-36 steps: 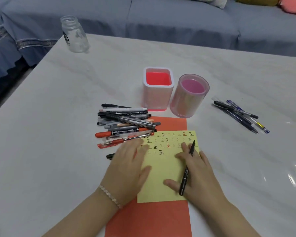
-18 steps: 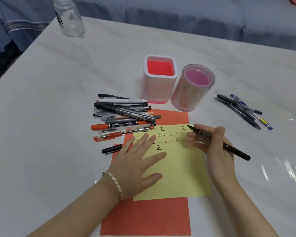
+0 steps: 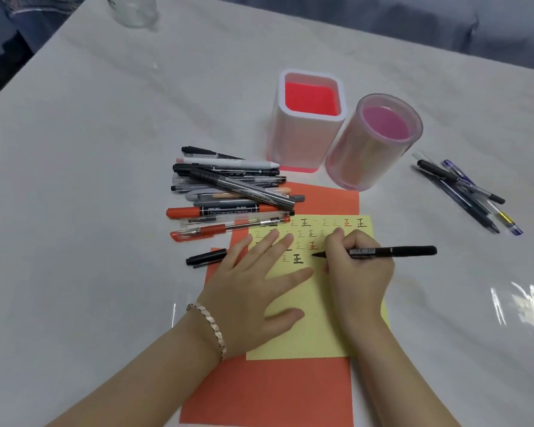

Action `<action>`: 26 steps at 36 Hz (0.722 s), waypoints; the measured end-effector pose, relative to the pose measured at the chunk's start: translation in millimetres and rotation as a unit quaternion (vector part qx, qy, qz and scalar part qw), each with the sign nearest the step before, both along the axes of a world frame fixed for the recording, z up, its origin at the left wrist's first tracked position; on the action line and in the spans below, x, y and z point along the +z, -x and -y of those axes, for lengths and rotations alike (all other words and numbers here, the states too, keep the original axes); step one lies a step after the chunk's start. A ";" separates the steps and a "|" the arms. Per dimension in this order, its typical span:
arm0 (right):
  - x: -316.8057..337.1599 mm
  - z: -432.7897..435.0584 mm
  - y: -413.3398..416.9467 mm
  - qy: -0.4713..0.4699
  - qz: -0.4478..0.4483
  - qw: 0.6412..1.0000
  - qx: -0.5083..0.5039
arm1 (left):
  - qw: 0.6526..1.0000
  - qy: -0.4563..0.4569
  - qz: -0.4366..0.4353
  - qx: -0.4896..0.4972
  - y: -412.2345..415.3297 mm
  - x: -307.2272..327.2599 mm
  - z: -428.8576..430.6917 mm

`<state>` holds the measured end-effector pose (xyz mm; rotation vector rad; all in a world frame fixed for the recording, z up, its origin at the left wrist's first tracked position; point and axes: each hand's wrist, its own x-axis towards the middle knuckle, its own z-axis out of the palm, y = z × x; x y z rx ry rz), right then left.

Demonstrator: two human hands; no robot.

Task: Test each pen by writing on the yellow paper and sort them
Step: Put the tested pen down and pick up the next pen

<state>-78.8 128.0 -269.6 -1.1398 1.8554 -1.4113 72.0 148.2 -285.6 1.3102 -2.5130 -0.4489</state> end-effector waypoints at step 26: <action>-6.5 2.2 -0.7 0.023 -0.052 0.998 -0.012 | 1.000 -0.015 -0.014 0.004 0.1 -0.5 -0.1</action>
